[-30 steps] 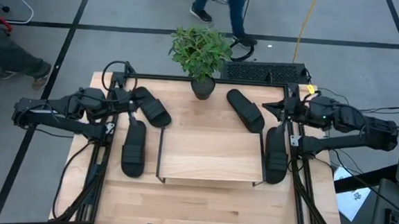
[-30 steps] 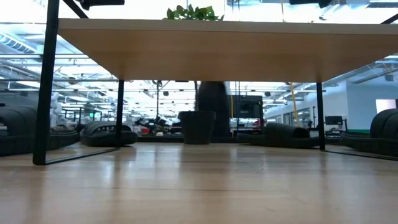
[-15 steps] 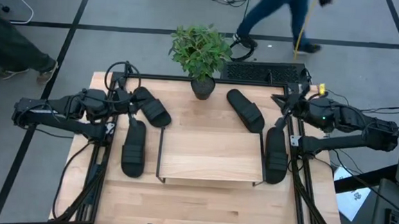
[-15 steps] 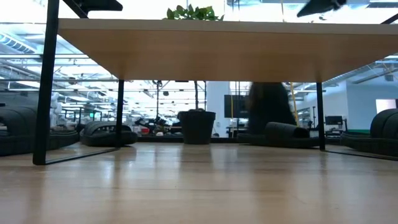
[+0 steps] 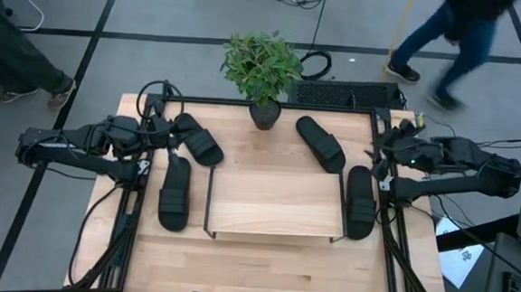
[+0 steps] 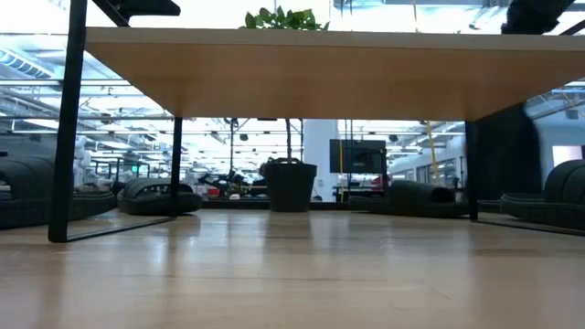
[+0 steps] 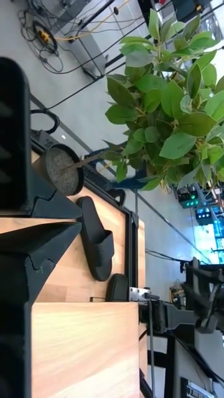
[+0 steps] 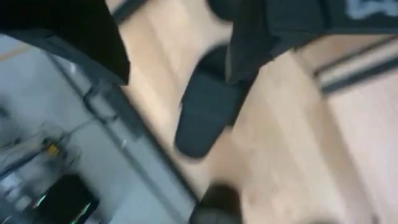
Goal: Pick and place slides into the shelf
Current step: Put the black slipper on the shelf
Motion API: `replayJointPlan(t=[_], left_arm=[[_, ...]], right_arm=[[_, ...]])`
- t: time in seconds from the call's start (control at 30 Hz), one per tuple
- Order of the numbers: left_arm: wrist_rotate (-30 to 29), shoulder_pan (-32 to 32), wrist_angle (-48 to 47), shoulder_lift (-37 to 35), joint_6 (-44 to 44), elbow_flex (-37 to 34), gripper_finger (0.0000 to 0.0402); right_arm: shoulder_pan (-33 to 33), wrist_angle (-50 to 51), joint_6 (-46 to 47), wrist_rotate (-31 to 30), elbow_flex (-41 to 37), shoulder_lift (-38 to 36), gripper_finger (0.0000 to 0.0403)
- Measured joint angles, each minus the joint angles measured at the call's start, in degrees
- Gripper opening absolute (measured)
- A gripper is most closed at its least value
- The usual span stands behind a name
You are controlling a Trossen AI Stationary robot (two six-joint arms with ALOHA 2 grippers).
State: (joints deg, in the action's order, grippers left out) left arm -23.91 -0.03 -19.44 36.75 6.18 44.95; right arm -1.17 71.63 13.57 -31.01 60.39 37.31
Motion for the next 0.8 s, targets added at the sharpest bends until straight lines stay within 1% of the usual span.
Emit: replayJointPlan(t=[0.1, 0.17, 0.33, 0.53, 0.63, 0.8], left_arm=[[-0.1, 0.0, 0.0, 0.0, 0.1, 0.0, 0.0021], [-0.1, 0.0, 0.0, 0.0, 0.1, 0.0, 0.0021], [-0.1, 0.0, 0.0, 0.0, -0.3, 0.0, 0.0021], [-0.1, 0.0, 0.0, 0.0, -0.4, 0.0, 0.0021], [-0.1, 0.0, 0.0, 0.0, -0.5, 0.0, 0.0021], [-0.1, 0.0, 0.0, 0.0, -0.5, 0.0, 0.0021]], right_arm=[[0.0, 6.0, 2.5, 2.0, 1.4, 2.8, 0.0303], [0.0, 8.9, 2.9, 4.9, 1.8, 4.5, 0.0313], [0.0, 14.0, 3.8, 14.5, 1.9, 8.1, 0.0318], [0.0, 13.8, 3.8, 23.8, 1.9, 9.0, 0.0318], [0.0, 13.0, 3.9, 26.8, 1.9, 8.9, 0.0318], [0.0, 13.5, 3.8, 26.8, 1.5, 9.0, 0.0318]])
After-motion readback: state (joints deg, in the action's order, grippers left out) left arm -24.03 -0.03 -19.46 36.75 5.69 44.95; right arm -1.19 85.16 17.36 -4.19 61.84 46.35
